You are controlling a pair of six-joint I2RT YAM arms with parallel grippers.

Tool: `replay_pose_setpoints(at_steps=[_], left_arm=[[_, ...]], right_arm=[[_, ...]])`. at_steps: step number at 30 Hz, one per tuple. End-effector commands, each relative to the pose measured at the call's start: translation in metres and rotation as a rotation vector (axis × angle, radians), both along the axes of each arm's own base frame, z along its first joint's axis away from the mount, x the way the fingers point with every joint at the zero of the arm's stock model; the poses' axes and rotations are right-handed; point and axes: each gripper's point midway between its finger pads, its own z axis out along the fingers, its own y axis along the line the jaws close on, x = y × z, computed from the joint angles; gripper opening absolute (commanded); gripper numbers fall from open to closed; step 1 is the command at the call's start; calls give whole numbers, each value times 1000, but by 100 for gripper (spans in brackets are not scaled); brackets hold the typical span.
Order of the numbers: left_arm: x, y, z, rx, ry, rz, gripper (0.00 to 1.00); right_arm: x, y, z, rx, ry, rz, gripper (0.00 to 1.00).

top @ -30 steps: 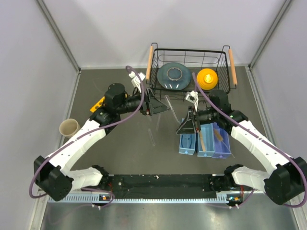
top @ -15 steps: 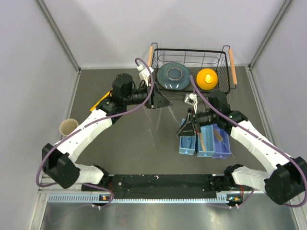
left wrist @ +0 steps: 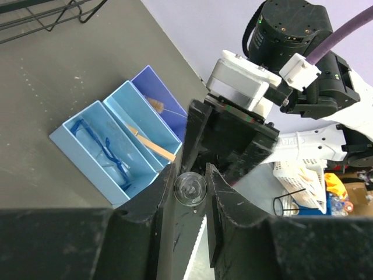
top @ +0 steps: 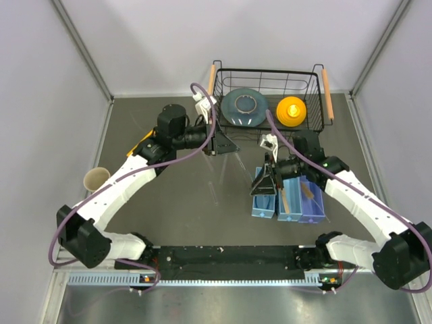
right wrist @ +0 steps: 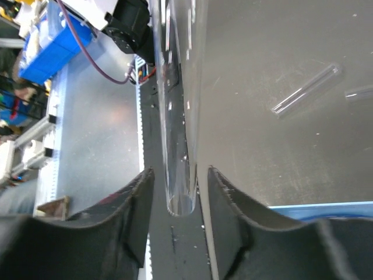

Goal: Organize the chemistry lab equipment

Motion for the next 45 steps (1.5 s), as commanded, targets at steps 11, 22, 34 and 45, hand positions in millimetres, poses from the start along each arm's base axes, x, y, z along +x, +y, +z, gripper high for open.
replay_pose_setpoints(at_steps=[11,22,34,45], left_arm=[[32,124,1,314,-235,489,11],[111,237,9,620,-345,919,12],[202,253,11,672,-425,1016,12],[242,253,0,726,-410,1003,12]], right_arm=[[42,-61,30,-63,-403,-232,95],[62,-112,-10,-153,-471,-397,99],[70,-135,-21,-232,-508,-494,99],[71,-134,-23,-234,-503,-487,99]])
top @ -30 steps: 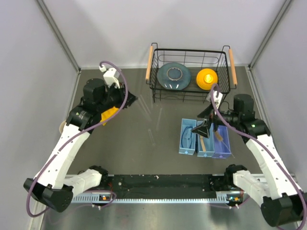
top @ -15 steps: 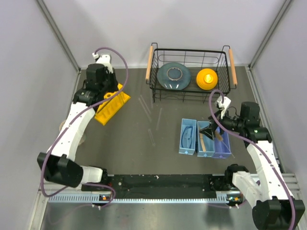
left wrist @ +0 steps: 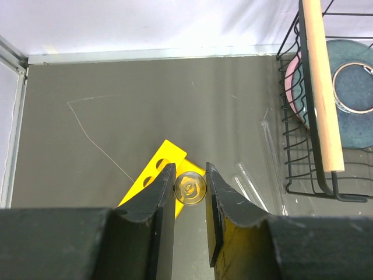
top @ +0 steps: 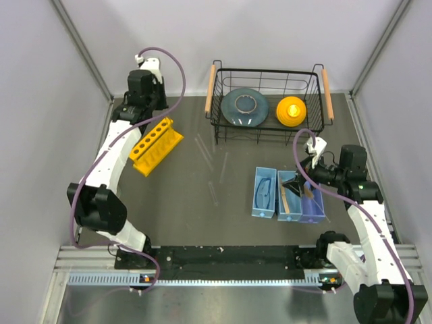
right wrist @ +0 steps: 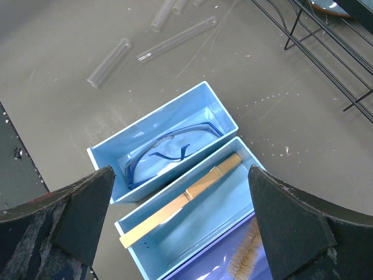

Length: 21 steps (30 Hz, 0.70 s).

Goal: Organize the chemistry lab equipment

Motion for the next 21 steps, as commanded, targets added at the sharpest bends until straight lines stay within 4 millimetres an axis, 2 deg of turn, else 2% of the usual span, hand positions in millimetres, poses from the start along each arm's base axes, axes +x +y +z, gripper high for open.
replay_pose_setpoints(at_steps=[1,7,21], left_arm=[[19,4,20,28,-68,11,12],[33,5,2,42,-34,12,12],[46,1,-12,36,-18,2,12]], right_arm=[[5,-1,4,-7,-43,8,99],[5,-2,3,-10,-41,9,99],[5,-2,0,-11,-32,10,99]])
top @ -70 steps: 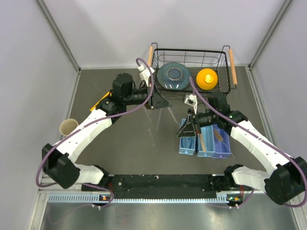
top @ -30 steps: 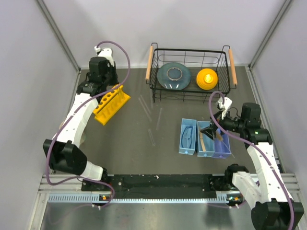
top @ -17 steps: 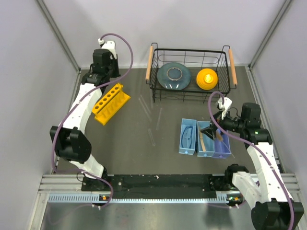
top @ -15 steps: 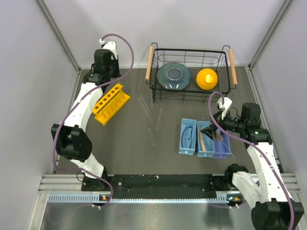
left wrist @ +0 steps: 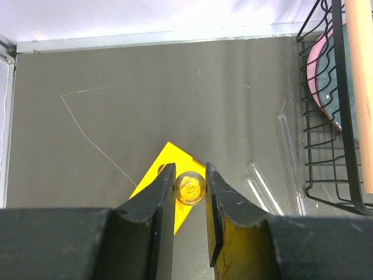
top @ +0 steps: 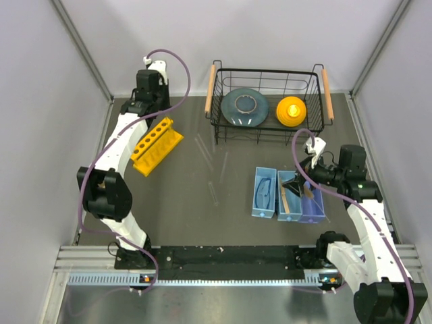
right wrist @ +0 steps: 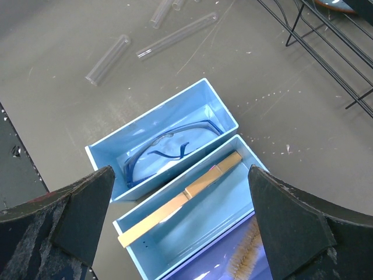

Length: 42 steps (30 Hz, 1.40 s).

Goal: Organize the chemistry lab equipment

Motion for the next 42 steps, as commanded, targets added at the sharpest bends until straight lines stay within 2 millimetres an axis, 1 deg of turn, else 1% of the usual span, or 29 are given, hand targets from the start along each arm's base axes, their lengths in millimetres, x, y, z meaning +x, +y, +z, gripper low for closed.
replay_pose_setpoints(at_steps=[1,7,9,12,19,27,29,32,35,39,42], left_arm=[[15,-1,32,-21,-102,-3,12],[15,-2,41,-30,-131,-8,13],[17,-1,40,-23,-130,-5,13],[21,0,35,-16,-123,-4,13],[29,0,15,-18,-86,1,13],[28,-1,-2,-21,-52,-2,13],[27,-1,-4,-26,-48,-6,13],[25,-2,0,-33,-58,-9,13],[25,-1,9,-31,-74,-6,13],[27,0,29,-30,-103,-9,13],[25,-1,39,-32,-119,-14,13]], right_arm=[[5,-1,5,-6,-42,7,99],[5,-1,4,-6,-41,7,99],[5,-1,5,-7,-43,8,99],[5,-2,4,-8,-42,7,99],[5,-2,4,-10,-41,6,99],[5,-2,4,-13,-44,3,99],[5,-2,4,-13,-42,3,99],[6,-2,4,-13,-44,3,99],[5,-2,4,-12,-41,4,99],[5,-2,4,-12,-41,4,99],[6,-2,4,-14,-43,6,99]])
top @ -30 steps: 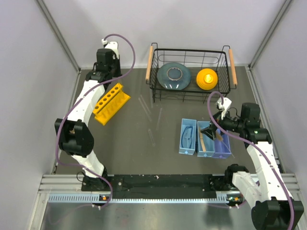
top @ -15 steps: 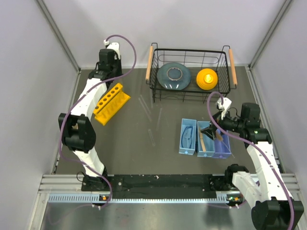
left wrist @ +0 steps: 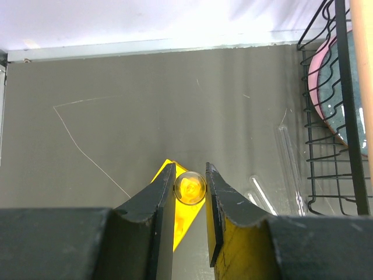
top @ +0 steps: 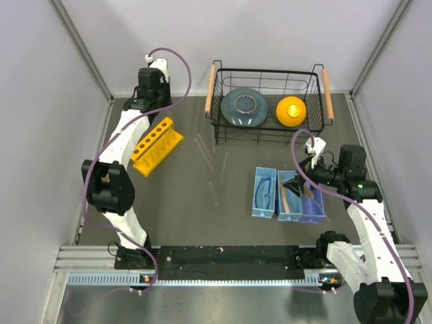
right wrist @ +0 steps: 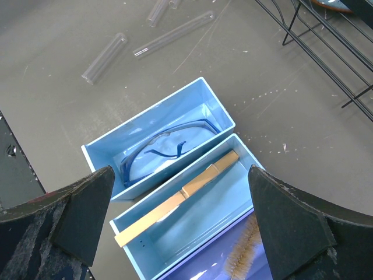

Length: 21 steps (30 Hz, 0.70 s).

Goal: Organize the chemistry lab equipment

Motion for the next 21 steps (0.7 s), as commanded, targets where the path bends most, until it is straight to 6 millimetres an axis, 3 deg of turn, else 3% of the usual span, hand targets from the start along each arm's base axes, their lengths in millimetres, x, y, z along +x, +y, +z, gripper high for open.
replay_pose_setpoints(at_steps=[1,5,21], left_arm=[[3,1,51,-22,-113,-5,13],[-2,1,56,-14,-120,-13,13],[-11,1,33,-18,-73,-21,13]], right_arm=[[4,-1,4,-3,-37,10,99],[4,-1,4,-2,-36,11,99],[4,-1,5,-3,-40,12,99]])
